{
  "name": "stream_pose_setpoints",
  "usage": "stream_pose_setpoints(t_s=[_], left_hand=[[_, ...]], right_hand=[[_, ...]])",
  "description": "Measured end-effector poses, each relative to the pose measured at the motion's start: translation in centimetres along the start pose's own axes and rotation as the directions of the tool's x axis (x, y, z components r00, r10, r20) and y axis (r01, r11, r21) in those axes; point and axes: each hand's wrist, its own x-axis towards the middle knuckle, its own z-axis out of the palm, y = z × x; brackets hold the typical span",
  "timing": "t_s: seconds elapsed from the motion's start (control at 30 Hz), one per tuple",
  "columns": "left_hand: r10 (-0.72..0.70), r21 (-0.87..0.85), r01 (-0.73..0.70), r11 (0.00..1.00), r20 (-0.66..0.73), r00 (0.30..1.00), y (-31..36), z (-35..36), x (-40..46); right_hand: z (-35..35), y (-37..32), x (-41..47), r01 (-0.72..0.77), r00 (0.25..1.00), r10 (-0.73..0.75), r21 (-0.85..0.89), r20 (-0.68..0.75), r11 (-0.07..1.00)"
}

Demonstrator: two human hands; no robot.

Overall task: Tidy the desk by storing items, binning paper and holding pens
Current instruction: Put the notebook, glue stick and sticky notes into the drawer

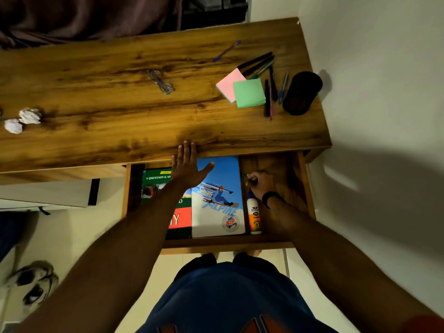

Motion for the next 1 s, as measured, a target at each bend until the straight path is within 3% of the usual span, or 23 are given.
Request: stream_pose_setpoints(t_s=[0.17, 0.4, 0.47, 0.57, 0.63, 1.0], left_hand=[[0.027, 0.012, -0.027, 1.0, -0.017, 0.999, -0.2, 0.2, -0.5], [0.055, -0.003, -0.055, 0.998, -0.033, 0.998, -0.5, 0.1, -0.8], [0.08, 0.006, -0.08, 0.997, -0.028, 0.996, -0.9, -0.3, -0.8], [0.11, 0.041, -0.11, 0.993, 0.002, 0.994, -1.9, -0.9, -0.6], [0.101, 0.031, -0.102, 0.994, 0.017, 0.995, -2.6, -1.3, -0.5], [0.108, 0.005, -0.109, 0.994, 0.042, 0.993, -5.2, -4.0, 1.3]], right_hand=[[-1.1, -1.3, -0.8, 0.026, 0.986, -0.019, 0.039, -0.168, 0.999], [-3.6, -7.4, -0.7, 0.404, 0.857, -0.437, -0.171, -0.275, 0.899], [-3.8, -9.2, 0.3, 0.441, 0.846, -0.496, -0.263, -0.195, 0.858], [-3.4, -9.9, 1.8, 0.413, 0.908, -0.4, -0.435, 0.126, 0.8], [-2.7, -9.9, 2.1, 0.423, 0.906, -0.365, -0.482, 0.215, 0.767], [-1.1, -13.6, 2.5, 0.279, 0.957, -0.181, -0.555, 0.226, 0.783]])
